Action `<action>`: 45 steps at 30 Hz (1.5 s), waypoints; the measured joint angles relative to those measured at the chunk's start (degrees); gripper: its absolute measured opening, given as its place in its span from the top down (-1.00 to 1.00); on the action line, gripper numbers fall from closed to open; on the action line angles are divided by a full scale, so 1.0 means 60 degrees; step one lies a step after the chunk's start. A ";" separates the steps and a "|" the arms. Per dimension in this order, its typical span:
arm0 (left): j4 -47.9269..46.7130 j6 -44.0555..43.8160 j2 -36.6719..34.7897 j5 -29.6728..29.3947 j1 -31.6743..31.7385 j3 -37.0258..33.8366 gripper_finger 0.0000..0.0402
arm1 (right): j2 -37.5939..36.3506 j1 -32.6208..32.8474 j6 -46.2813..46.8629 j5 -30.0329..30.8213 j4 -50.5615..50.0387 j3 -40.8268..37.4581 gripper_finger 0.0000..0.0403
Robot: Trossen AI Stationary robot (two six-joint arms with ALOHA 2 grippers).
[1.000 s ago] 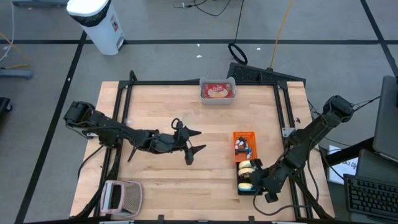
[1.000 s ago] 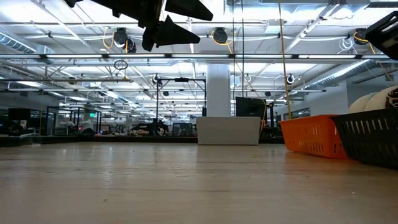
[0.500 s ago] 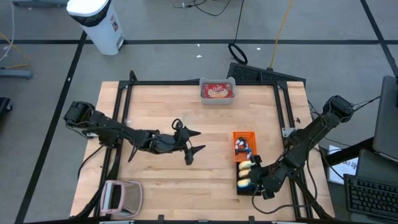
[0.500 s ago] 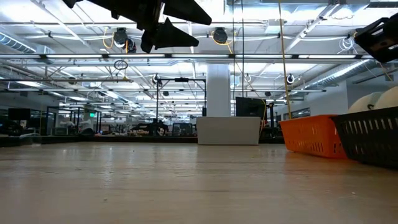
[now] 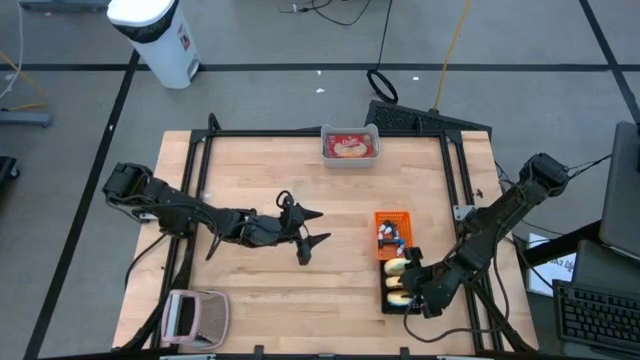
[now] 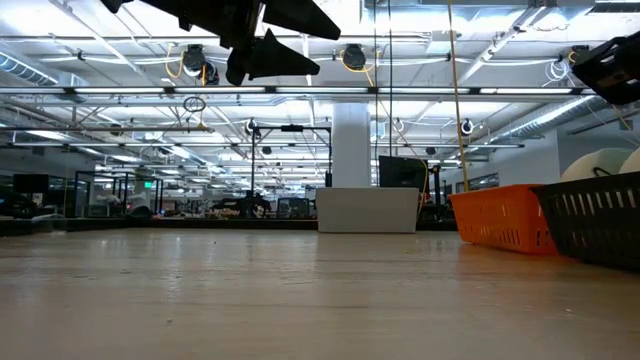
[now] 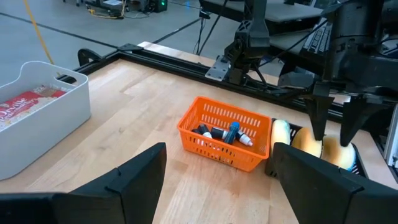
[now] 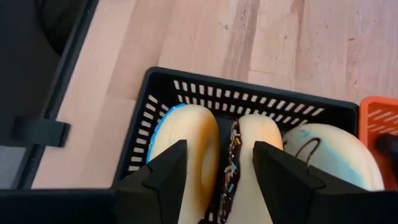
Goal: Pick & Place Food Item
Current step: Put the blue donut into the black bin, then return to Home Position
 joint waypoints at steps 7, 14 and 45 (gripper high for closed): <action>0.0004 0.0040 0.0002 -0.0011 0.0007 0.0000 -0.48 | -0.0419 0.0003 -0.0429 -0.0019 0.0124 0.0000 0.17; 0.0040 -0.0073 0.0000 -0.0015 0.0007 -0.0004 -0.43 | -0.1484 -0.0092 -0.0917 -0.0045 0.0208 0.0000 0.17; 0.2927 0.1760 -0.3293 0.0749 0.0757 -0.4094 -0.50 | -0.8984 -0.1181 -0.4776 0.2257 0.2179 -0.2299 0.17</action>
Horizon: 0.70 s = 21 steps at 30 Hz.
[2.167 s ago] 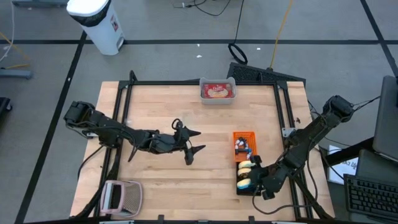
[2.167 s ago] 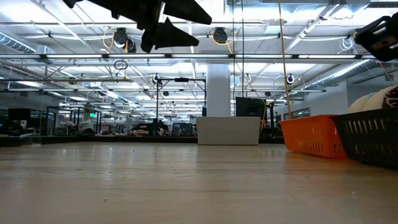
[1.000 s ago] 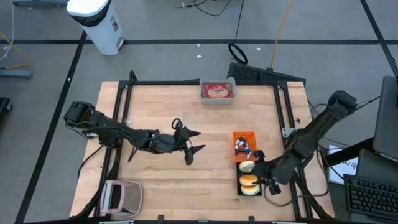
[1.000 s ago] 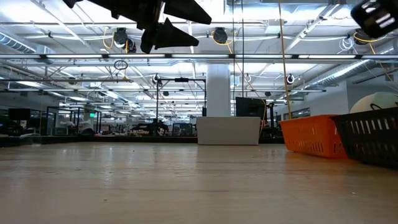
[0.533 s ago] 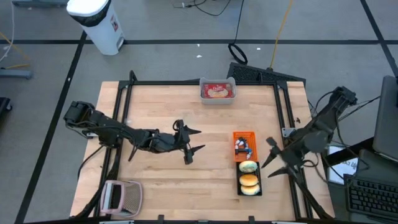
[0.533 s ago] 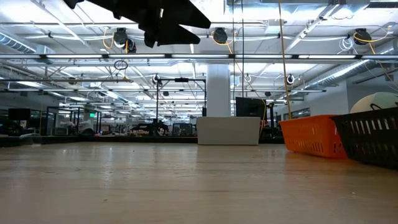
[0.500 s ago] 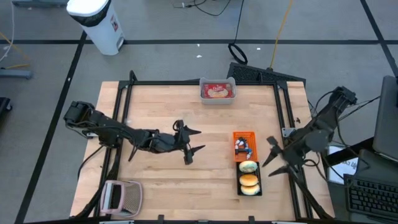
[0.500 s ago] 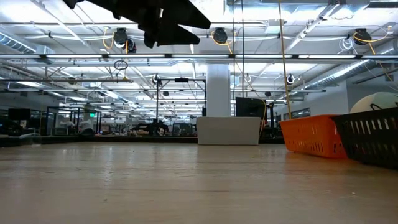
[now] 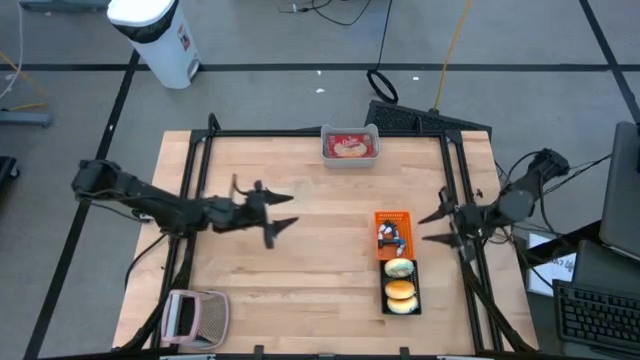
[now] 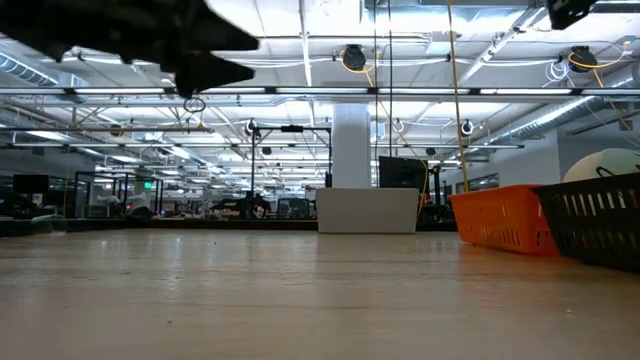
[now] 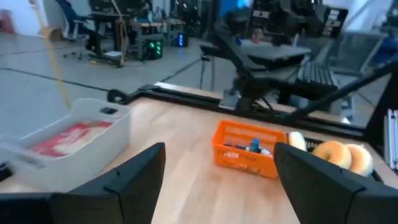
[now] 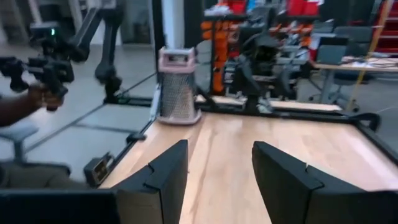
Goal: Pick & Place Food Item
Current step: Return to Home Position
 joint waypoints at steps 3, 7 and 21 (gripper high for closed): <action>0.0163 -0.0074 -0.1126 -0.0017 0.0036 -0.0980 -0.49 | -0.0607 -0.0344 -0.0083 -0.0003 -0.0367 -0.0025 0.17; 0.0256 -0.0351 -0.2414 0.0021 0.0026 -0.1954 -0.51 | -0.1214 -0.0810 -0.0216 -0.0001 -0.0831 -0.0039 0.17; 0.0265 -0.0455 -0.4251 0.0198 0.0019 -0.3476 -0.50 | -0.2023 -0.1826 -0.0151 -0.0011 0.0107 -0.1362 0.17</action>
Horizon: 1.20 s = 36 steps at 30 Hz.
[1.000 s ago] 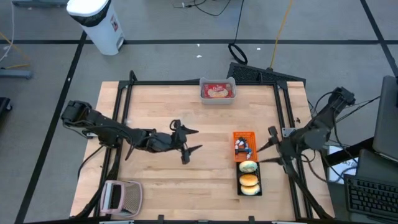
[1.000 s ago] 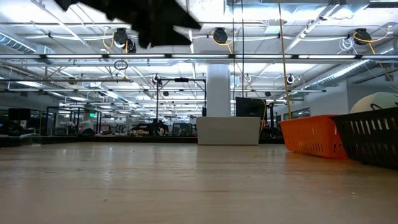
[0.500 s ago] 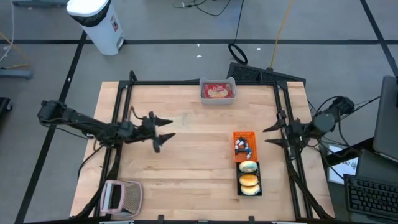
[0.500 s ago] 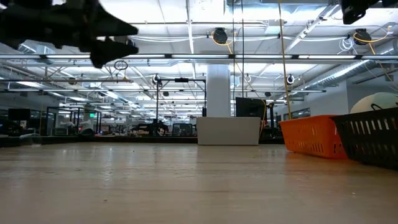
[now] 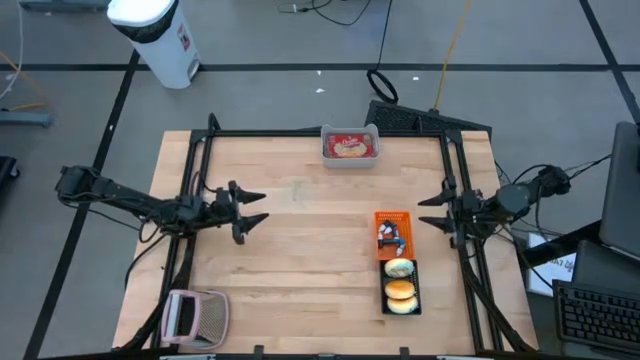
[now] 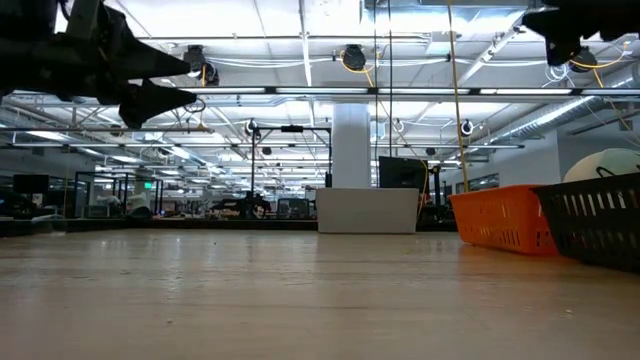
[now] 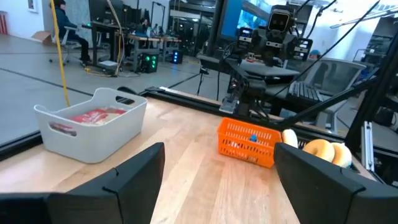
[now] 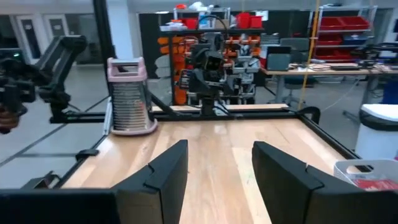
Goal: Pick & Place Food Item
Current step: Return to Home Position
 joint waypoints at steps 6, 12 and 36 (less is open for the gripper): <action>-0.0006 -0.0058 -0.0004 -0.0002 0.0000 -0.0062 -0.54 | -0.0462 -0.0616 0.0040 -0.0025 0.1080 -0.1047 0.17; -0.0015 0.0047 -0.0004 0.0033 0.0000 -0.0062 -0.54 | -0.0945 -0.1358 0.0159 -0.0217 0.1298 -0.1823 0.17; -0.0048 0.0267 0.0002 0.0736 0.0000 -0.0066 -0.54 | -0.1304 -0.5700 0.0141 -0.3272 0.3208 -0.3833 0.17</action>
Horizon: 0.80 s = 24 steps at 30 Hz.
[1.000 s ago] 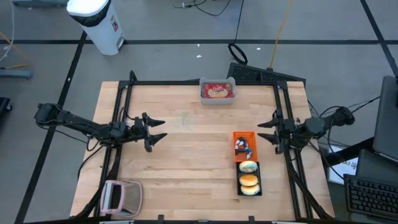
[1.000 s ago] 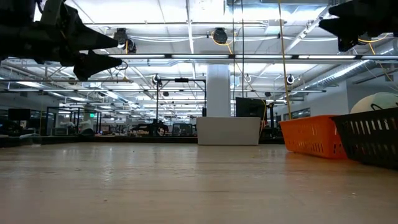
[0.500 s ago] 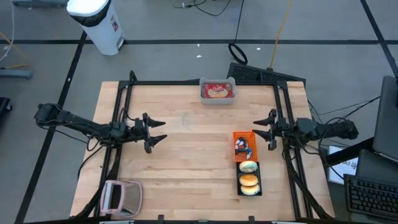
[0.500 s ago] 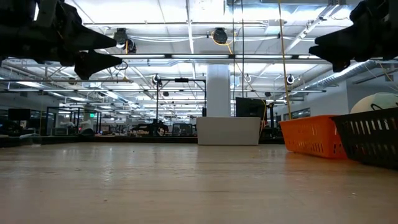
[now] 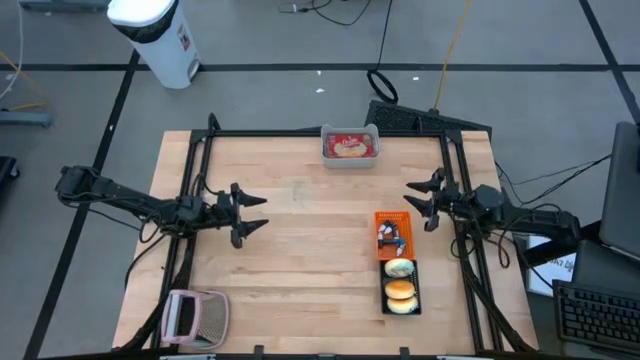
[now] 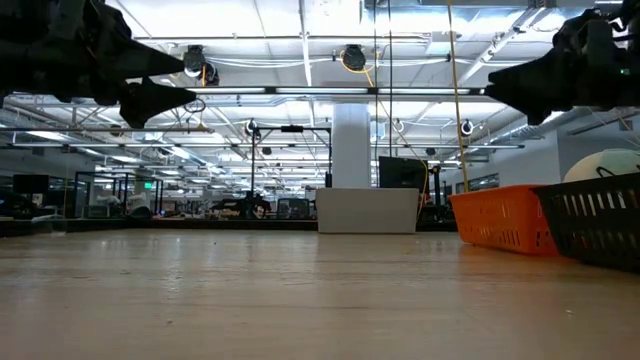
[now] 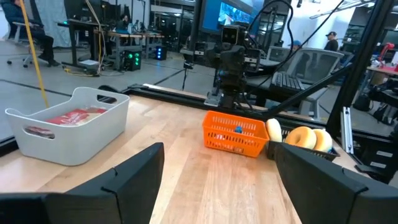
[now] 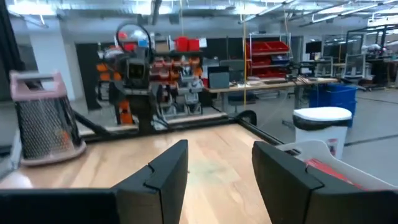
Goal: Pick & Place Food Item
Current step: Return to Home Position
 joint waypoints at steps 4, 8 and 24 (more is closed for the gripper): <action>-0.0068 -0.0001 0.0016 -0.0030 0.0000 0.0000 -0.54 | 0.0019 -0.0040 -0.0184 0.0005 -0.0185 -0.0098 0.17; -0.0058 -0.0001 0.0016 -0.0033 0.0000 0.0000 -0.55 | 0.0063 -0.0040 0.0249 0.0004 -0.0565 -0.0109 0.17; -0.0047 -0.0008 0.0016 -0.0033 0.0000 0.0000 -0.55 | 0.0066 -0.0036 0.0363 0.0008 -0.0452 -0.0130 0.17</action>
